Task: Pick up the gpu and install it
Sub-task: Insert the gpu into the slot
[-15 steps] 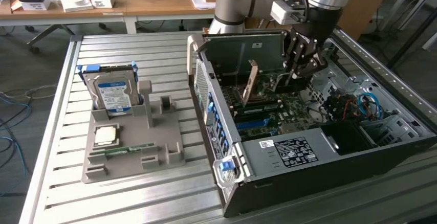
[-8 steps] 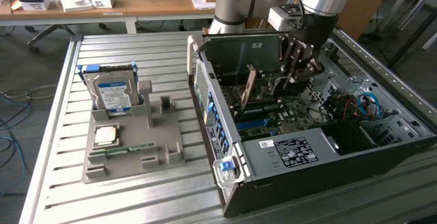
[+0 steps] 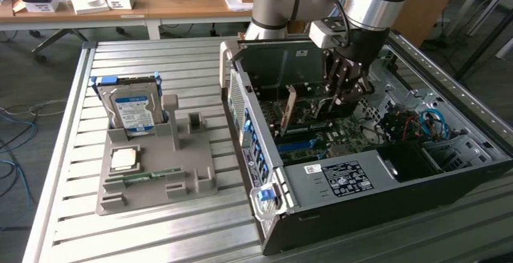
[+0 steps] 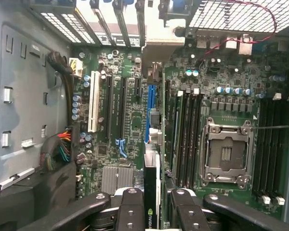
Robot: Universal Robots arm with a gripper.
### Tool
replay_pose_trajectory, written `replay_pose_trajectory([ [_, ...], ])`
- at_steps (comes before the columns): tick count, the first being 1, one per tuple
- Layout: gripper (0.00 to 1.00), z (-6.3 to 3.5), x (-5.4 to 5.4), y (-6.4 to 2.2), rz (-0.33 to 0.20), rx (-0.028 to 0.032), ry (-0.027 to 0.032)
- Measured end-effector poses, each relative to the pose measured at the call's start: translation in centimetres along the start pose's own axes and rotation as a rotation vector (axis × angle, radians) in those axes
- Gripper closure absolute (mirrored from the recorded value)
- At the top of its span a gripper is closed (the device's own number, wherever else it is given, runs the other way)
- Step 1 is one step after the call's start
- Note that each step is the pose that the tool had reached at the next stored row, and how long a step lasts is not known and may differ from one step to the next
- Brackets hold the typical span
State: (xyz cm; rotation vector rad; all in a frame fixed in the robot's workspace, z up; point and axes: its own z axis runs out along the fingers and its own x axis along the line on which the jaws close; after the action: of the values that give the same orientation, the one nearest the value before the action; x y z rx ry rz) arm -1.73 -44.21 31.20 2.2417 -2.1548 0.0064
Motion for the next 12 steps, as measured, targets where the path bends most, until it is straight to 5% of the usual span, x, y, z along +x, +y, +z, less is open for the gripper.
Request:
replay_pose_trajectory([
  [6, 0.74, 0.08, 0.0, 0.61, 0.0, 0.0038, -0.0001],
  [10, 0.74, 0.42, -0.1, 1.03, 0.001, 0.0216, -0.0005],
  [12, 0.74, 0.48, -0.1, 1.07, 0.001, 0.0234, -0.0003],
])
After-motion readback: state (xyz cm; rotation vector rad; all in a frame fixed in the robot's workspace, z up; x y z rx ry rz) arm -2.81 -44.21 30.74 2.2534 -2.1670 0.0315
